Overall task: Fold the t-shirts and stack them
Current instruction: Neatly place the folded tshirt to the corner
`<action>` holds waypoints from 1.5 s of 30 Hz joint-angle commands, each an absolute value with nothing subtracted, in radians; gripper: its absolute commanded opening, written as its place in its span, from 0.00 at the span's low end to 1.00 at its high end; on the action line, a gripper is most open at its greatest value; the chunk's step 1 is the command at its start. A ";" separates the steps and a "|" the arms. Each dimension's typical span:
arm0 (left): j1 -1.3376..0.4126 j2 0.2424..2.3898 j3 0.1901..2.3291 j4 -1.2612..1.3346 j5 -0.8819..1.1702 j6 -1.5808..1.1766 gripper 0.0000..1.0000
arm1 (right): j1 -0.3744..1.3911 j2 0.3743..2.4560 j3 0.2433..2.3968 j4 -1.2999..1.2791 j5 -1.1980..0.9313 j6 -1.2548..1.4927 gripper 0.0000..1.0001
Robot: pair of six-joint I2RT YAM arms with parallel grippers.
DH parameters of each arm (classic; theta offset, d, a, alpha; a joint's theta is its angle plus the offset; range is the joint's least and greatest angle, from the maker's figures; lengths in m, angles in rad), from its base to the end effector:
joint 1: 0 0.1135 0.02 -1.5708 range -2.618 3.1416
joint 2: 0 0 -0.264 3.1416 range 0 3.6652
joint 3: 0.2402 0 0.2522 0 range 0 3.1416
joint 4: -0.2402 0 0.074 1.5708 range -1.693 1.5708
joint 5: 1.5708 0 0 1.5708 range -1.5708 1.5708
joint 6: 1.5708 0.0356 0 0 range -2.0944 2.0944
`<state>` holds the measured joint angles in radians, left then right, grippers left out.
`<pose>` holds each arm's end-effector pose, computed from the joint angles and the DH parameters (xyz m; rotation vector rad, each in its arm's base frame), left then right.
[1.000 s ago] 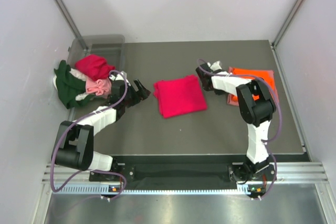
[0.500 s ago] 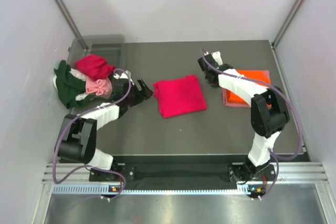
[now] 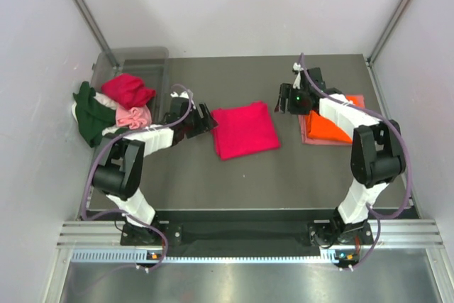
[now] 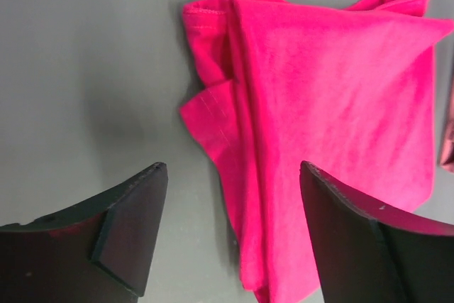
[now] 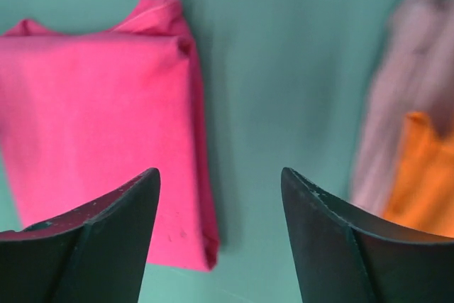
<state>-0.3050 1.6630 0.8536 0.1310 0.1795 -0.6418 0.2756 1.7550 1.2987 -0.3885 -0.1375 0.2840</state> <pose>0.3240 -0.1087 0.1720 -0.2919 2.3160 -0.6954 0.3713 0.1101 0.2372 -0.0537 2.4482 0.4188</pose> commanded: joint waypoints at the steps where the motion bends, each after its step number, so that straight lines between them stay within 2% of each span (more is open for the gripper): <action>1: -0.311 1.713 0.936 0.072 0.198 -0.611 0.78 | 0.247 1.807 1.255 -0.220 -0.411 0.351 0.70; 5: -0.314 1.764 0.969 0.040 0.184 -0.604 0.78 | 0.226 1.891 1.272 -0.158 -0.555 0.371 0.74; 9: -0.314 1.787 0.997 0.025 0.172 -0.607 0.77 | 0.219 1.959 1.324 -0.184 -0.549 0.379 0.75; 10: -0.314 1.810 1.026 0.005 0.169 -0.603 0.76 | 0.218 2.014 1.339 -0.167 -0.561 0.411 0.72; 17: -0.314 1.848 1.066 -0.028 0.170 -0.601 0.70 | 0.218 2.095 1.367 -0.127 -0.543 0.456 0.67; 27: -0.314 1.948 1.161 -0.092 0.179 -0.601 0.62 | 0.229 2.175 1.462 -0.199 -0.466 0.440 0.58; 28: -0.313 1.954 1.170 -0.094 0.187 -0.601 0.59 | 0.233 2.178 1.468 -0.202 -0.462 0.439 0.57; 31: -0.314 1.970 1.189 -0.101 0.189 -0.606 0.40 | 0.252 2.192 1.485 -0.206 -0.448 0.437 0.52; 32: -0.314 1.967 1.186 -0.095 0.178 -0.612 0.32 | 0.258 2.192 1.492 -0.207 -0.448 0.437 0.46; 33: -0.314 1.953 1.181 -0.069 0.172 -0.614 0.28 | 0.259 2.191 1.493 -0.207 -0.448 0.436 0.42; 35: -0.314 1.937 1.164 -0.046 0.161 -0.617 0.21 | 0.261 2.171 1.483 -0.190 -0.451 0.436 0.28; 36: -0.314 1.928 1.167 -0.040 0.157 -0.615 0.13 | 0.259 2.160 1.477 -0.167 -0.453 0.436 0.14; 37: -0.318 1.925 1.173 -0.038 0.155 -0.612 0.04 | 0.261 2.146 1.459 -0.158 -0.453 0.434 0.09; 38: -0.318 1.925 1.180 -0.043 0.152 -0.611 0.00 | 0.261 2.117 1.450 -0.146 -0.453 0.433 0.00; 45: -0.340 1.855 1.152 -0.032 0.149 -0.601 0.00 | 0.261 1.965 1.367 -0.121 -0.469 0.396 0.00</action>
<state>-0.3218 1.9369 1.1706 -0.0380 0.1745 -0.6243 0.2527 2.0933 1.3926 -0.1440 -0.4694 0.4324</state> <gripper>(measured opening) 0.045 0.021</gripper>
